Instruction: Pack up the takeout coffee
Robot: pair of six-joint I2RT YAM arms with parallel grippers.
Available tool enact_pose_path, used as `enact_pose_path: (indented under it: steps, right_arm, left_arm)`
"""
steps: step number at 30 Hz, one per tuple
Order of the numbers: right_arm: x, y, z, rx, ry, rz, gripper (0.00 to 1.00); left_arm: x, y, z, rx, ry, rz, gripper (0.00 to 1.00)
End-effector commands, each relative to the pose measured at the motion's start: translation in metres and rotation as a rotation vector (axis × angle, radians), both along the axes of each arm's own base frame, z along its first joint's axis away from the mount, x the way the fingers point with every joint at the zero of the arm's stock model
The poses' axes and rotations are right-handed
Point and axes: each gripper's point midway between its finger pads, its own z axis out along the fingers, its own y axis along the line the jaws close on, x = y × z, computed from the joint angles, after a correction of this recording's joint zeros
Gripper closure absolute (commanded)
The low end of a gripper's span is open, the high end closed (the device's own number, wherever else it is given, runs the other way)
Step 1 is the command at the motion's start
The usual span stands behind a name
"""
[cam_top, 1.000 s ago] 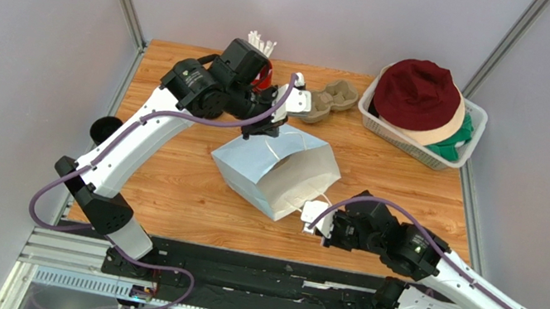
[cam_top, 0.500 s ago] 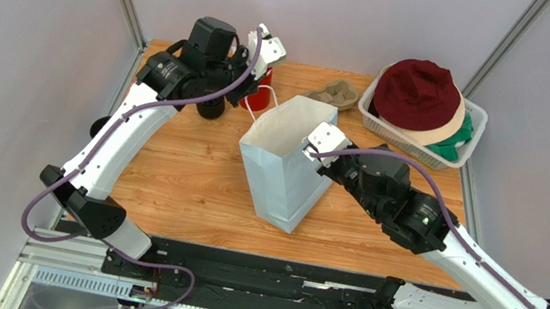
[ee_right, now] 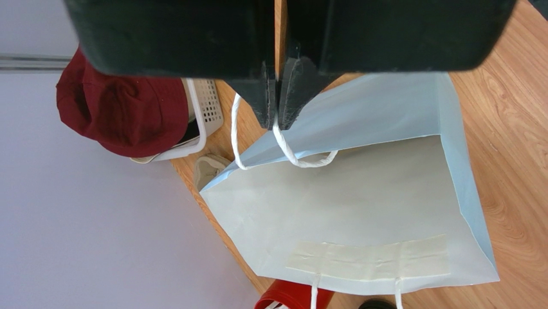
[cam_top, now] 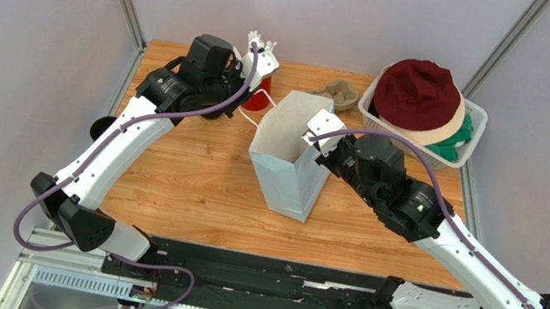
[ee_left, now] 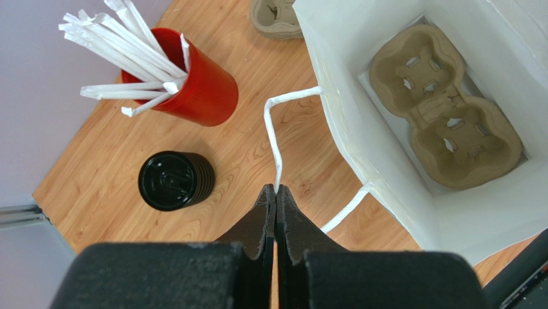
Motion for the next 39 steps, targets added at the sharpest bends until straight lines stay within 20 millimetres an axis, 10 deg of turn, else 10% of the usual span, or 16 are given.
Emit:
enact_pose_path:
  steps: [1,6,15,19,20,24,39]
  right_arm:
    - [0.01,0.002,0.02,0.069,-0.029,-0.078,1.0]
    - [-0.002,-0.012,0.076,0.28,-0.062,-0.066,1.0]
    - [-0.001,-0.023,0.112,0.338,-0.104,-0.094,1.0]
    - [0.0,-0.011,0.038,0.174,-0.008,-0.051,1.0]
    - [-0.002,-0.01,-0.01,0.095,0.055,-0.045,1.0]
    - [-0.025,-0.001,-0.066,0.027,0.177,0.076,1.0]
    - [-0.016,-0.007,0.067,0.2,-0.014,0.045,1.0]
  left_arm:
    - [0.001,0.008,0.032,-0.066,-0.091,0.048,1.0]
    - [-0.001,0.01,0.038,-0.109,-0.111,0.058,1.0]
    - [-0.011,0.006,0.053,-0.167,-0.117,0.017,1.0]
    - [-0.011,0.015,0.012,-0.082,-0.075,0.028,1.0]
    - [-0.012,0.016,0.002,-0.062,-0.063,0.021,1.0]
    - [-0.022,0.021,-0.033,0.014,-0.006,-0.025,1.0]
    - [-0.016,0.013,0.09,-0.086,-0.253,-0.074,1.0]
